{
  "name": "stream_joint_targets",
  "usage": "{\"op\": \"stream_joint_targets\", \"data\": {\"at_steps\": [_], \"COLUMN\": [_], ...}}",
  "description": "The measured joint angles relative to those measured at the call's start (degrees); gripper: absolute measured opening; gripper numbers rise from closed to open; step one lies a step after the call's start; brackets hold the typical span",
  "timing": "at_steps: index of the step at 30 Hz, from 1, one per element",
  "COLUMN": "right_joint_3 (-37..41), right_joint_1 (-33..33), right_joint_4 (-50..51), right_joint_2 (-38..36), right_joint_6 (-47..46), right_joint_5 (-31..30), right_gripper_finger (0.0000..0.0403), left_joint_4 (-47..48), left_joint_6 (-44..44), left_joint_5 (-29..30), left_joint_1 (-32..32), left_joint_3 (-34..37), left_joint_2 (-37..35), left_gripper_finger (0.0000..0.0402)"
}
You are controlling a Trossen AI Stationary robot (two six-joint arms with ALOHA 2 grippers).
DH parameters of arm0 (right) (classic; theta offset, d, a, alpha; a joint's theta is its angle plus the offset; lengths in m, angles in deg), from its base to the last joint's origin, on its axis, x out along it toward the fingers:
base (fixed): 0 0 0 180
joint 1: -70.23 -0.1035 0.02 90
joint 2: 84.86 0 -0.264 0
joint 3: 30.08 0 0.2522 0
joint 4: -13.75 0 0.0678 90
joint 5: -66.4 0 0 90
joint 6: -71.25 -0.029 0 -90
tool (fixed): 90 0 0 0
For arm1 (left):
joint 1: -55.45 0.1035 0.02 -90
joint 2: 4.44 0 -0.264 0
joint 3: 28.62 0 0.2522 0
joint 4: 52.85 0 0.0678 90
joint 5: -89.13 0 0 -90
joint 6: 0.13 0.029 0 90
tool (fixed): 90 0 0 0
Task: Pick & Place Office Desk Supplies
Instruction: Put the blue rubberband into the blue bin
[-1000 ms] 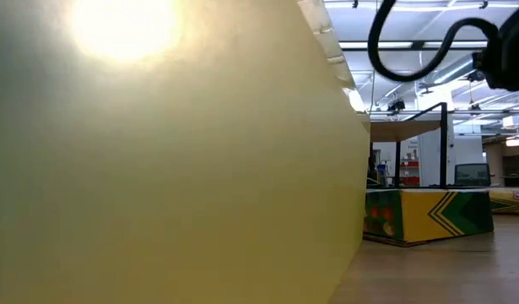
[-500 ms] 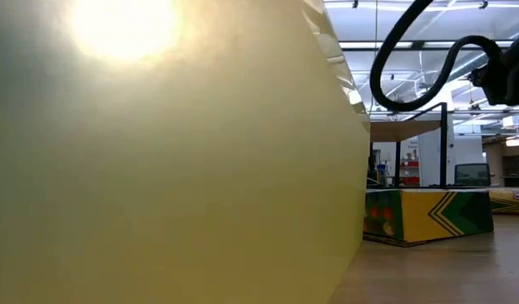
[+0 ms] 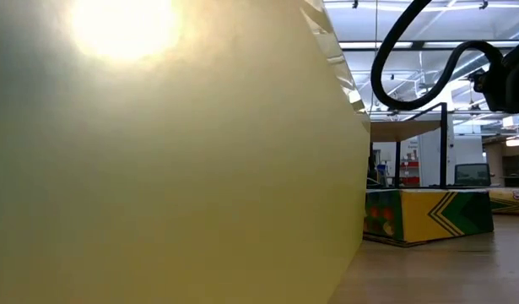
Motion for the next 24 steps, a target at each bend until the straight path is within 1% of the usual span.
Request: {"op": "stream_joint_targets", "data": {"at_steps": [6, 16, 24], "right_joint_3": [-0.3, -0.4, -0.5], "right_joint_1": [0.1, 0.1, 0.1], "right_joint_4": [0.2, 0.5, 0.7], "right_joint_2": [0.0, 0.1, -0.4], "right_joint_6": [0.7, 0.8, 0.6], "right_joint_5": [0.1, 0.2, -0.2], "right_gripper_finger": [0.0075, 0.0013, 0.0008], "left_joint_4": [0.8, 0.9, 0.8], "left_joint_6": [0.0, 0.0, 0.0], "left_joint_5": [0.0, 0.0, 0.0], "left_joint_1": [0.0, 0.0, 0.0], "left_joint_3": [0.0, 0.0, 0.0], "left_joint_2": [0.0, 0.0, 0.0], "left_gripper_finger": [0.0127, 0.0127, 0.0127]}}
